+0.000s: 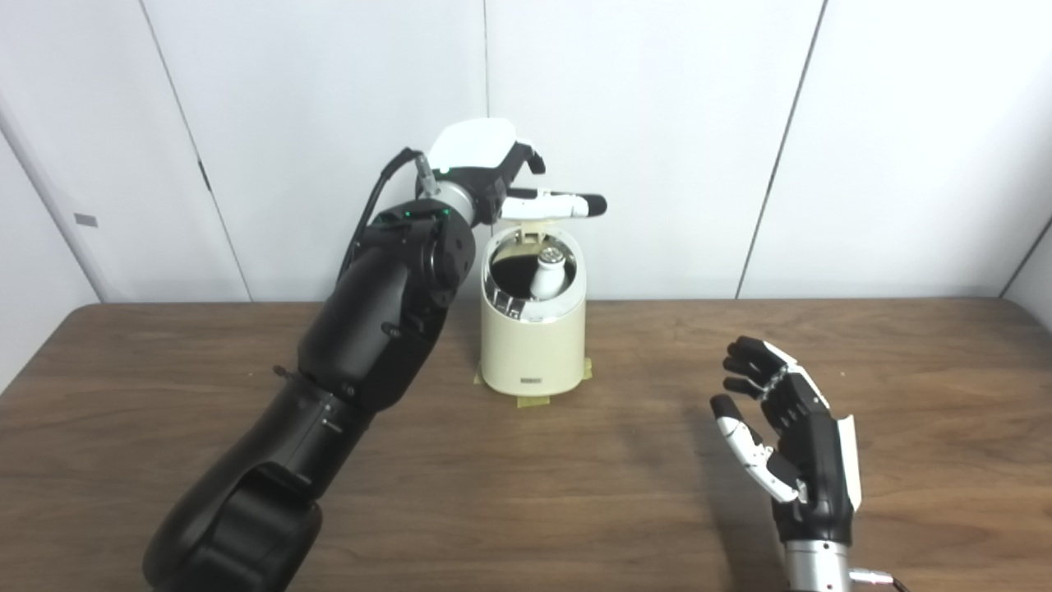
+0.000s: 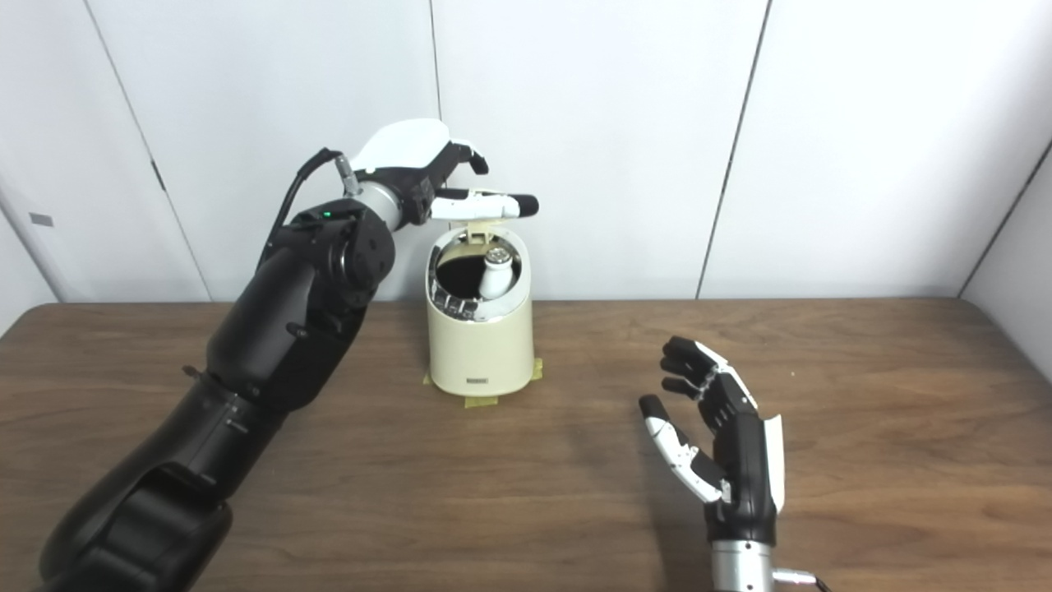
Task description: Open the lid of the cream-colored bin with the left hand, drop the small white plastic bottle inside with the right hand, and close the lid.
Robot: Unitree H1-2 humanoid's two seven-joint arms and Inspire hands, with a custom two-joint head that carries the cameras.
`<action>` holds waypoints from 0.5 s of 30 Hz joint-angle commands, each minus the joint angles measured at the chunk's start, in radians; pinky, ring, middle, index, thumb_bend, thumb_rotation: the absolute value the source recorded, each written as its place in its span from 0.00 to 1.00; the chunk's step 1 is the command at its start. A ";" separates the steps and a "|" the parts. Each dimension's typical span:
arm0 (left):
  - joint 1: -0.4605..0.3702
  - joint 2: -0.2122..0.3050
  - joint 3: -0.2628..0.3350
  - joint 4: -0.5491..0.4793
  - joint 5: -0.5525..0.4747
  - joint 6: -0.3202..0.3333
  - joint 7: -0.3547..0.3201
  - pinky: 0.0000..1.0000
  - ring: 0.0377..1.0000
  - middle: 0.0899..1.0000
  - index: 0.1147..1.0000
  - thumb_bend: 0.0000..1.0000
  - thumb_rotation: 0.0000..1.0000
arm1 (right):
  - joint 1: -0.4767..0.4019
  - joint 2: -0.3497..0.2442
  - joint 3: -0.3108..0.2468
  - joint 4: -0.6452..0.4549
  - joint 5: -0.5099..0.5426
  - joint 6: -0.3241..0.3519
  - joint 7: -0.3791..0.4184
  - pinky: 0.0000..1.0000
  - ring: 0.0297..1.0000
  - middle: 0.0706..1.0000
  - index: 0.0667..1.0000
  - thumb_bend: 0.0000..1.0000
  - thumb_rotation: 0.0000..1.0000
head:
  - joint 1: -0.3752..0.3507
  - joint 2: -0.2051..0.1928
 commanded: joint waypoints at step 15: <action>0.053 0.008 -0.021 -0.090 0.068 0.010 -0.027 1.00 1.00 0.92 0.82 1.00 1.00 | -0.016 0.016 0.003 -0.021 0.015 -0.016 0.005 0.66 0.72 0.72 0.70 0.21 0.20 | -0.002 0.007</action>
